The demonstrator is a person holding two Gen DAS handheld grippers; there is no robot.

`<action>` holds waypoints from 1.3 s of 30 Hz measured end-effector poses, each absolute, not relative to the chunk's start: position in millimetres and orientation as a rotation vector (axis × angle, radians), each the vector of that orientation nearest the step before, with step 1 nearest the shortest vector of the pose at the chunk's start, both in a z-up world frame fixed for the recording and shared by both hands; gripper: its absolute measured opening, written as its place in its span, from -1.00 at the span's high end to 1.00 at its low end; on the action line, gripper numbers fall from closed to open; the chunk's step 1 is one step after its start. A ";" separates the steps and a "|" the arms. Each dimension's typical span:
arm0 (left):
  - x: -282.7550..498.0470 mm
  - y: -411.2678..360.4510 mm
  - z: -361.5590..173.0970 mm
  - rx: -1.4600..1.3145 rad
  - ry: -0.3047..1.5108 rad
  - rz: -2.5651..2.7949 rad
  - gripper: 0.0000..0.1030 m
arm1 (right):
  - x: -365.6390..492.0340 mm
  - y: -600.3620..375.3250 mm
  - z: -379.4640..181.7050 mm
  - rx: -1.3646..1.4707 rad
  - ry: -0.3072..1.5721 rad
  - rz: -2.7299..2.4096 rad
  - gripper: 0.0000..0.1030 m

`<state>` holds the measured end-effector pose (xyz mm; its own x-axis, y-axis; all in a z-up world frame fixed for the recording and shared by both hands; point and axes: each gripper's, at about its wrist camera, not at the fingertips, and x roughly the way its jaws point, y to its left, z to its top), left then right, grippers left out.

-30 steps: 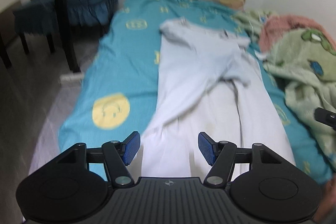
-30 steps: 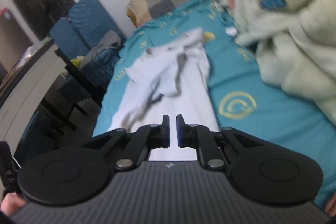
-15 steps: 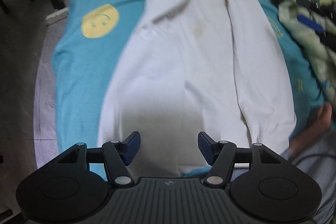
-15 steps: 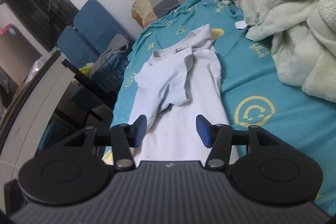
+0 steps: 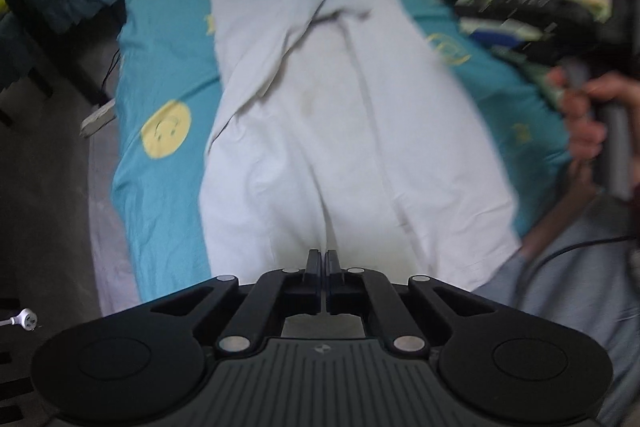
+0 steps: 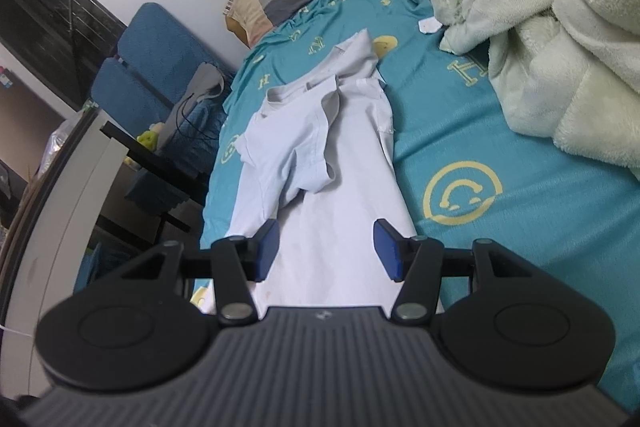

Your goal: Fold clothes

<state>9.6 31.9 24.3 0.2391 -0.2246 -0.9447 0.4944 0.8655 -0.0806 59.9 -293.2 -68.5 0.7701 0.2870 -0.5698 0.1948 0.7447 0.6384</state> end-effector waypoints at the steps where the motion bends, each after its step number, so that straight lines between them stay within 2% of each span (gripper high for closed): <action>1: 5.4 22.4 28.6 0.229 1.238 -0.533 0.97 | 59.5 -293.8 -69.0 0.746 0.710 0.053 -0.08; 3: -3.6 3.1 29.3 0.196 1.245 -0.594 0.97 | 57.7 -295.6 -69.6 0.747 0.714 0.046 -0.08; 7: -21.3 -33.3 -5.7 0.198 1.279 -0.687 0.97 | 52.4 -300.0 -71.6 0.758 0.717 0.041 -0.08; 12: -25.3 -44.5 -73.8 0.184 1.327 -0.698 0.95 | 43.7 -299.9 -79.8 0.754 0.776 0.054 -0.08; 15: -21.5 -33.4 -91.0 0.122 1.358 -0.678 0.93 | 38.5 -296.0 -84.3 0.752 0.824 0.075 -0.08; 18: -14.0 -14.4 -88.4 0.063 1.351 -0.684 0.63 | 30.0 -294.1 -92.1 0.767 0.873 0.055 -0.08; 20: -11.1 -0.6 -77.2 0.019 1.323 -0.694 0.18 | 21.8 -294.6 -98.2 0.777 0.905 0.016 -0.08; 23: -3.4 23.9 -55.4 -0.052 1.254 -0.681 -0.31 | 7.2 -302.1 -109.5 0.841 0.941 -0.068 -0.08; 26: 13.3 51.0 -42.8 -0.141 1.177 -0.615 -0.59 | 1.5 -306.1 -119.4 0.896 0.981 -0.110 -0.08; 32: 58.6 108.5 -65.5 -0.328 1.120 -0.378 -0.56 | 12.3 -288.0 -132.8 0.849 1.095 -0.065 -0.07; 39: 84.2 111.2 -102.4 -0.361 1.294 -0.255 -0.57 | -0.7 -257.1 -129.0 0.720 1.124 -0.087 -0.04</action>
<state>84.2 111.2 -102.4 0.2572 -0.3820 -0.8876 -0.0170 0.9166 -0.3994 -0.7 -257.1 -129.0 0.4534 0.2845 -0.8446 0.4114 0.7739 0.4816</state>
